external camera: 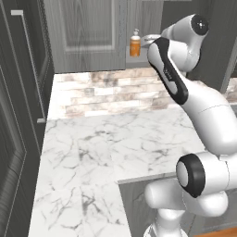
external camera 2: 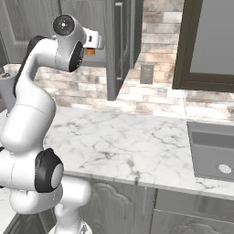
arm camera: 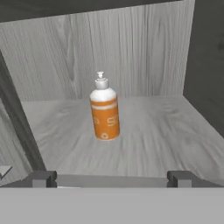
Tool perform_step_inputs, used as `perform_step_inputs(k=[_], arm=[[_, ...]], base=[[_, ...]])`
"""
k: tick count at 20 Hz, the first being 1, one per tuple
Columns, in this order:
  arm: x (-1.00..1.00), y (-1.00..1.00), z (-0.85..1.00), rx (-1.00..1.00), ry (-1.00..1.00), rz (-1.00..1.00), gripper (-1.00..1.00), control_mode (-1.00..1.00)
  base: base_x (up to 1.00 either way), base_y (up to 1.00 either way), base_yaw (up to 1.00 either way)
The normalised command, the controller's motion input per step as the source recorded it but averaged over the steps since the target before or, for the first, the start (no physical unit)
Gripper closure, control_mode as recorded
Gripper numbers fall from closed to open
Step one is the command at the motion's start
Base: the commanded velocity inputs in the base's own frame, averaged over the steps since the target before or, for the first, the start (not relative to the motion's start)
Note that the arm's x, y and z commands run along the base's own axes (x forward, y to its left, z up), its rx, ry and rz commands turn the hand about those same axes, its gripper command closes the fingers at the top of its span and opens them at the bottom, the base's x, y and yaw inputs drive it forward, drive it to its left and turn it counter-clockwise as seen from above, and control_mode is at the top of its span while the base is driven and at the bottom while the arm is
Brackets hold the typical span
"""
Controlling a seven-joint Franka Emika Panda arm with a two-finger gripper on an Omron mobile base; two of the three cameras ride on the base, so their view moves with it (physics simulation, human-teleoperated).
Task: Open the cabinet. Pick the soap dispenser and place it next to the sink. Then close the cabinet.
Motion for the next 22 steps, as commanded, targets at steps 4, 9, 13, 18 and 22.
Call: perform_step_inputs(k=[4,9,13,18,22], arm=[[0.24,0.0,0.0,0.04,0.0,0.0,-1.0,-1.0],[0.2,0.0,0.0,0.06,0.0,0.0,-1.0,-1.0],[0.29,0.0,0.0,0.06,0.0,0.0,-1.0,-1.0],[0.39,0.0,-0.04,0.04,0.0,0.0,-1.0,-1.0],[0.15,0.0,0.0,0.04,0.0,0.01,-1.0,-1.0]], base=[[0.0,0.0,0.0],[0.0,0.0,0.0],[0.0,0.0,0.0],[0.0,0.0,0.0],[0.0,0.0,0.0]])
